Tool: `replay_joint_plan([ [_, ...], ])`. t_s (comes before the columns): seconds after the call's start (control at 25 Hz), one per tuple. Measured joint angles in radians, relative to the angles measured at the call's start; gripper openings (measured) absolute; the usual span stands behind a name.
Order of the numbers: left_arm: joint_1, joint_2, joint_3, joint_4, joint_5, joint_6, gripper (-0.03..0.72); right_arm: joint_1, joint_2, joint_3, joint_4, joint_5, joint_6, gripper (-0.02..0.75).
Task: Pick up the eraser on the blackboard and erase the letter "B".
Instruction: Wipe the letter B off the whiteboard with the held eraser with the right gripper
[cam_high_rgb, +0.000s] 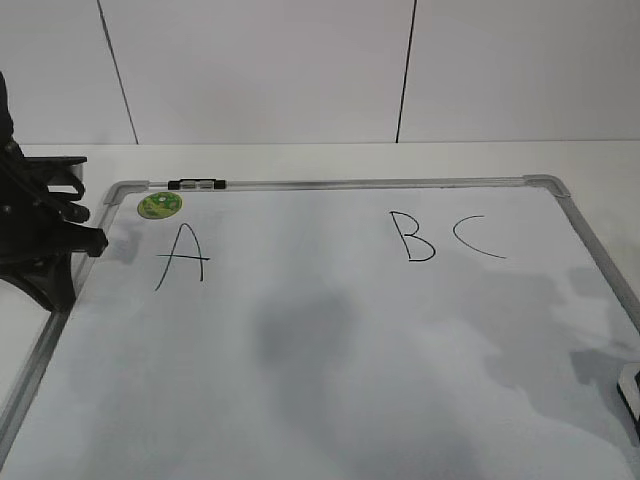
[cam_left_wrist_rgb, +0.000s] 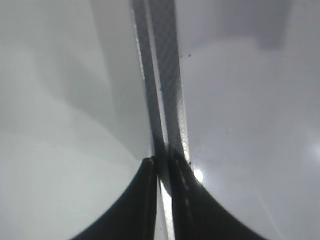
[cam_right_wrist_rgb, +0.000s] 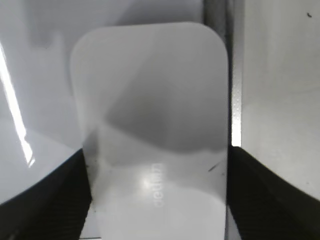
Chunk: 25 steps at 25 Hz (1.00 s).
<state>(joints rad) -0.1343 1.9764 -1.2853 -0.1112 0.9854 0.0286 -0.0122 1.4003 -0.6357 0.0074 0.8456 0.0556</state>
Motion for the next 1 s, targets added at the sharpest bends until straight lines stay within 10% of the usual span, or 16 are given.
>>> replay_joint_plan([
  [1.0,0.000,0.000,0.000,0.002,0.007,0.000,0.042,0.000,0.006,-0.075,0.020,0.083,0.000,0.537],
])
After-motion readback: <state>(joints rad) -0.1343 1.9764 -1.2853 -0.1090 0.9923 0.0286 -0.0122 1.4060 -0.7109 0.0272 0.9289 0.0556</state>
